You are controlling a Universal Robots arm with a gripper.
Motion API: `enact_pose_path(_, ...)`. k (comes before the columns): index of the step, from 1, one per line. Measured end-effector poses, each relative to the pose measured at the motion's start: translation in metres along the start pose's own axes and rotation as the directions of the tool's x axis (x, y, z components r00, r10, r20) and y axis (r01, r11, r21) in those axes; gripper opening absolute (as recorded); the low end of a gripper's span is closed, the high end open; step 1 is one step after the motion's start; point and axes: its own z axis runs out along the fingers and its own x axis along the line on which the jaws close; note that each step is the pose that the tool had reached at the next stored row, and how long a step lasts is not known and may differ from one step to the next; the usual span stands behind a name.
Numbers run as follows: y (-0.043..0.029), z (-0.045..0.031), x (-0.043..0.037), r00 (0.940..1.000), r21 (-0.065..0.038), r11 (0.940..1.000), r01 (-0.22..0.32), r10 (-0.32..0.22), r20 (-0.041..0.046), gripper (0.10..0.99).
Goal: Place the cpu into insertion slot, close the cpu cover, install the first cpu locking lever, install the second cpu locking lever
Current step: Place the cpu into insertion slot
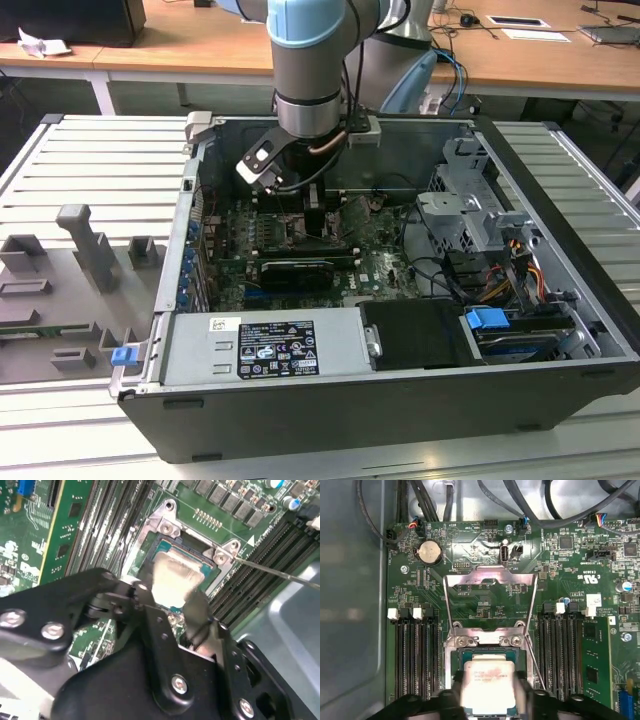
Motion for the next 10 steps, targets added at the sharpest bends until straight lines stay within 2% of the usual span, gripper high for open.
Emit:
enact_pose_path(2,0.0003,-0.0018,0.0000,1.0000,0.000,1.0000,0.000,0.000,0.0000,0.400)
enact_pose_path(3,0.0004,-0.0029,0.0000,1.0000,0.000,1.0000,0.000,0.000,0.0000,0.282)
enact_pose_path(4,0.0006,-0.0043,0.0000,1.0000,0.000,1.0000,0.000,0.000,0.0000,0.220)
enact_pose_path(5,0.0007,-0.0053,0.0001,1.0000,0.000,1.0000,0.000,0.000,0.0000,0.106)
enact_pose_path(10,0.0008,-0.0075,0.0001,1.0000,0.000,1.0000,0.000,0.000,-0.0001,0.106)
